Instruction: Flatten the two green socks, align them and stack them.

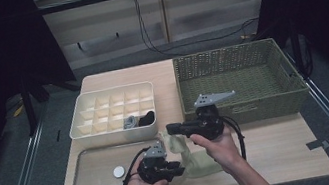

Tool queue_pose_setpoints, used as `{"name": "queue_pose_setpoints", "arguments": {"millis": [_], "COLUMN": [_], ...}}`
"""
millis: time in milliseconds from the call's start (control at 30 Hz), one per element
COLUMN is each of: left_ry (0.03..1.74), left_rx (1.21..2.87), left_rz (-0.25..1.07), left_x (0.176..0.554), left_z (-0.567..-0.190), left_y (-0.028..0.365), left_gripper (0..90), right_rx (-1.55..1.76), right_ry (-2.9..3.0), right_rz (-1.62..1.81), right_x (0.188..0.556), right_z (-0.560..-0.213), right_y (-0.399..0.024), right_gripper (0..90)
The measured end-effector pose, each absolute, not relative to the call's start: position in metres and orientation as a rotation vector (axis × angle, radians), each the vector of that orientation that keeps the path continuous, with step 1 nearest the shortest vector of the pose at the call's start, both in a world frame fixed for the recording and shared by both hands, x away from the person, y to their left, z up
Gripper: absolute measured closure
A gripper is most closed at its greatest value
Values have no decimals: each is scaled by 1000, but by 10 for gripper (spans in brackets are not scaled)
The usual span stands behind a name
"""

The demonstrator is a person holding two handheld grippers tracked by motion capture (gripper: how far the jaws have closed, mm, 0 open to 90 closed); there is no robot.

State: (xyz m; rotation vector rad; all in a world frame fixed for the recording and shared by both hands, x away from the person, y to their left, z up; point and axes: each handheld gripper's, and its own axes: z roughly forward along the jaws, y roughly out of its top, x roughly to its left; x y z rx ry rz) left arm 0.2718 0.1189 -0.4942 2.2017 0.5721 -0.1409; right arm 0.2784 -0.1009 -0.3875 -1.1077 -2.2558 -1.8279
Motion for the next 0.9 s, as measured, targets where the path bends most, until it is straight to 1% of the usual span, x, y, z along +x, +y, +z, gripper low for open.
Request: {"name": "queue_pose_setpoints", "arguments": {"millis": [133, 333, 500, 667, 733, 800, 867, 900], "left_ry": [588, 607, 611, 608, 612, 618, 618, 622], "left_rx": [2172, 2148, 2148, 2135, 2148, 2147, 2141, 2135], "left_rz": [-127, -124, -131, -169, -166, -169, -178, -180], "left_x": [272, 275, 282, 292, 294, 295, 297, 297], "left_z": [-489, -484, -482, -483, -484, -486, -487, -486], "left_y": [127, 135, 122, 104, 99, 97, 96, 95], "left_gripper": [706, 710, 675, 668, 656, 651, 619, 618], "right_rx": [-1114, -1181, -1225, -1275, -1292, -1291, -1299, -1301], "right_ry": [-2242, -2204, -2201, -2190, -2190, -2197, -2201, -2201], "right_rz": [-1829, -1814, -1803, -1790, -1782, -1778, -1767, -1764], "right_x": [277, 270, 264, 262, 260, 258, 257, 257], "right_z": [-391, -412, -422, -433, -436, -439, -441, -441], "right_y": [-100, -116, -130, -144, -149, -152, -156, -157], "right_gripper": [900, 900, 900, 900, 900, 900, 900, 899]}}
